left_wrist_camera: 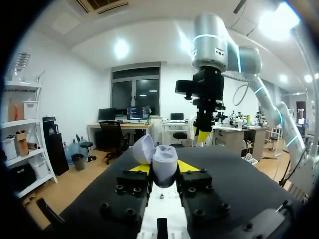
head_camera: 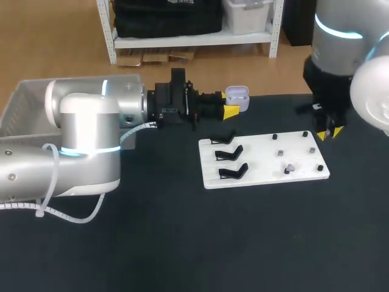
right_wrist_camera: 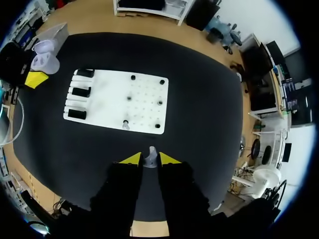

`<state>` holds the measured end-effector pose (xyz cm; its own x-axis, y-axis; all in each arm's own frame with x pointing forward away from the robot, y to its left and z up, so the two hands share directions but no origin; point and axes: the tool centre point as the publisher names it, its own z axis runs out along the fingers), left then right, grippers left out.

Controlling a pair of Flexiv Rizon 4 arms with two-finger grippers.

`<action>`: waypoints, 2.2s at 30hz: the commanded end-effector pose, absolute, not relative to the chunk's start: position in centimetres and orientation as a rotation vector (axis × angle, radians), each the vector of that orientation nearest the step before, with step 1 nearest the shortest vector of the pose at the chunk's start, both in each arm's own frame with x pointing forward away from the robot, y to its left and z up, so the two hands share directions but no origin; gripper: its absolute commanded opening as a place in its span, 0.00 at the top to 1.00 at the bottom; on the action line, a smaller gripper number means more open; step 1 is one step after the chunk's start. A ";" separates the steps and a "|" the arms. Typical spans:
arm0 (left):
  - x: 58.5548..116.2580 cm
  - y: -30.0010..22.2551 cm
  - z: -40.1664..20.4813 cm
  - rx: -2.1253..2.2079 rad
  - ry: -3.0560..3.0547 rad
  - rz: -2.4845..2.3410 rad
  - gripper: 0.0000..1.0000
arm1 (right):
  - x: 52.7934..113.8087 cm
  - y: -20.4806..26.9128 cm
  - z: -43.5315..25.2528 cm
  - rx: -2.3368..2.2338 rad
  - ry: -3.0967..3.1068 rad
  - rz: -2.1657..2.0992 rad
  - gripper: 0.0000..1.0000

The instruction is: Pick up each earbud case from the left stands, insert the matching earbuds, close the lid, and place the case in the box.

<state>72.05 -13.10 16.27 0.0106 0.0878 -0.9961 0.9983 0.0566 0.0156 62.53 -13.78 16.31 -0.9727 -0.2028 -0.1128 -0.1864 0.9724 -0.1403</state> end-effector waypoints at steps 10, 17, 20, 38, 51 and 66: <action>72.1 -13.1 16.2 1.235 1.286 -1.115 1.00 | 64.5 -11.0 17.1 0.132 3.024 -0.133 1.00; 72.1 -13.1 16.2 1.235 1.286 -1.115 1.00 | 67.8 -6.6 18.4 0.673 2.882 -0.105 1.00; 72.1 -13.1 16.2 1.235 1.286 -1.115 1.00 | 69.0 -5.1 18.9 0.801 2.836 -0.080 1.00; 72.1 -13.1 16.2 1.235 1.286 -1.115 1.00 | 70.3 -1.0 21.1 1.017 2.785 -0.016 1.00; 72.1 -13.1 16.2 1.235 1.286 -1.115 1.00 | 69.4 2.6 24.1 0.926 2.817 0.048 1.00; 72.1 -13.1 16.2 1.235 1.286 -1.115 1.00 | 70.4 3.3 21.8 0.930 2.837 0.009 1.00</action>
<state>72.06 -13.10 16.27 0.0105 0.0878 -0.9961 0.9983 0.0565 0.0155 69.99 3.15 21.87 -0.7956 0.5872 -0.1492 0.5852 0.8085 0.0616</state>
